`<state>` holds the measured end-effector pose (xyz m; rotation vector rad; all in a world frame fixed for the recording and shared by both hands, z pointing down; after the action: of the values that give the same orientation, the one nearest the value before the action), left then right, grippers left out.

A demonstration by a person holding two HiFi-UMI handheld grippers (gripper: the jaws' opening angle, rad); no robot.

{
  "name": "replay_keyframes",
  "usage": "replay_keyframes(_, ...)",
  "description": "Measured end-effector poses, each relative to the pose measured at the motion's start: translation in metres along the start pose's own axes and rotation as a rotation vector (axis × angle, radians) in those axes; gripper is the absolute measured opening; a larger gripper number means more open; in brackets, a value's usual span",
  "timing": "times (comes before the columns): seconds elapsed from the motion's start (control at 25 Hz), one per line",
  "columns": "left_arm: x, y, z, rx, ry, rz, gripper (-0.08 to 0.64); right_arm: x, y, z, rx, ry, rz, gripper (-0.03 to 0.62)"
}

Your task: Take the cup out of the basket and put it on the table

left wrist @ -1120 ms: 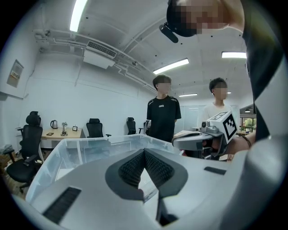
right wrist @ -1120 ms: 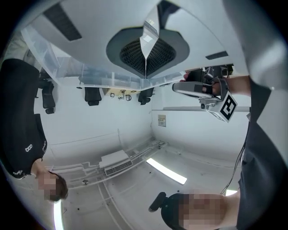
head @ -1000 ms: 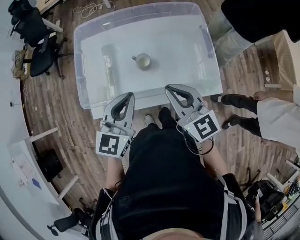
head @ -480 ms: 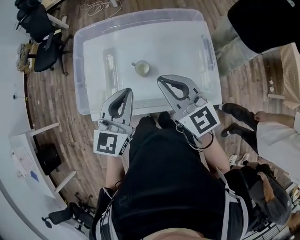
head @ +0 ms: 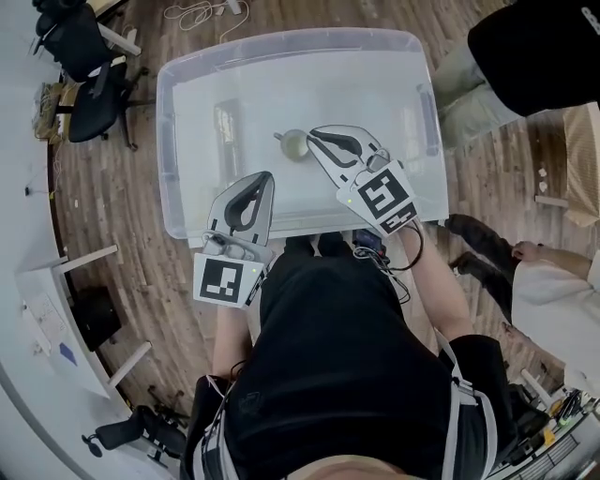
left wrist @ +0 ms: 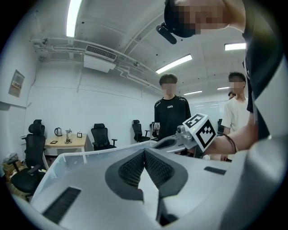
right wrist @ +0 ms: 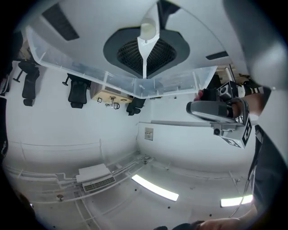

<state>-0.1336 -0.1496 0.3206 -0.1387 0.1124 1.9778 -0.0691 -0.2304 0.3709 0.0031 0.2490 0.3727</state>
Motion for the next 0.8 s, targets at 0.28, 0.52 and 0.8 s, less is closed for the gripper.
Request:
replay_keyframes(0.28,-0.013,0.028,0.009,0.005,0.029,0.035,0.018,-0.052,-0.004,0.053,-0.061,0.170,-0.067,0.021)
replay_keyframes(0.52,-0.017,0.046,0.012,0.023,0.015,0.060,0.018,-0.085,-0.013,0.112,-0.069,0.361,-0.128,0.021)
replay_keyframes(0.8,-0.020,0.063,0.019,0.046,0.023,0.058,0.018,-0.109,-0.019,0.170,0.001,0.521,-0.190,0.072)
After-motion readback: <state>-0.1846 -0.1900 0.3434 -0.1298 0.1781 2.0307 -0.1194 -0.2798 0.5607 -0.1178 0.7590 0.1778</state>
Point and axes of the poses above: the fingertips, and each gripper's own axes: x backward along the fingers, y to its left, z out of its underside, the point moved 2 cm from there along x, backward along the fingers, and after that the axes turned 5 degrees about -y, right-handed, at the moved point
